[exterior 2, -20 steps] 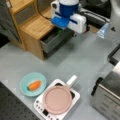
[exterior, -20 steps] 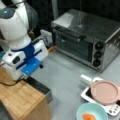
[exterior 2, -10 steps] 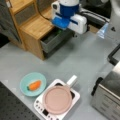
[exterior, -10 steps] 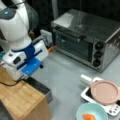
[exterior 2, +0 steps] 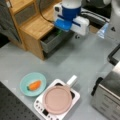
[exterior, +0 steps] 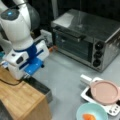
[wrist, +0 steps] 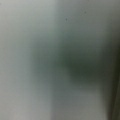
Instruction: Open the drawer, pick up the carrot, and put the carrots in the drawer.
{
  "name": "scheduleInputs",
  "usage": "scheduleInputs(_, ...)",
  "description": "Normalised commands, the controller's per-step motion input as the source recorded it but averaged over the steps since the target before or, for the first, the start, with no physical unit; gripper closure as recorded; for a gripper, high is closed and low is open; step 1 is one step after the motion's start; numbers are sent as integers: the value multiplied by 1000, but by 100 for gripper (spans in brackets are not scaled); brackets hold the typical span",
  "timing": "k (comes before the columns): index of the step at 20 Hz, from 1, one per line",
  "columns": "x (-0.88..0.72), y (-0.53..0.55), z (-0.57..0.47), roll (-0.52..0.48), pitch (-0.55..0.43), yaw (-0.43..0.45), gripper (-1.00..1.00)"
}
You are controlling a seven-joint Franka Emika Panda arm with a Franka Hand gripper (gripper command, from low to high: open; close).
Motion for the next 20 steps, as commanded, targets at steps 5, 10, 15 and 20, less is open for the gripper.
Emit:
scheduleInputs(5, -61, 116, -46, -8, 13, 36, -100)
scheduleInputs(10, -73, 242, -31, 6, 13, 6, -100)
scheduleInputs(15, -71, 312, -26, 19, -4, -46, -100)
scheduleInputs(20, -53, 284, -31, 40, -35, -95, -100)
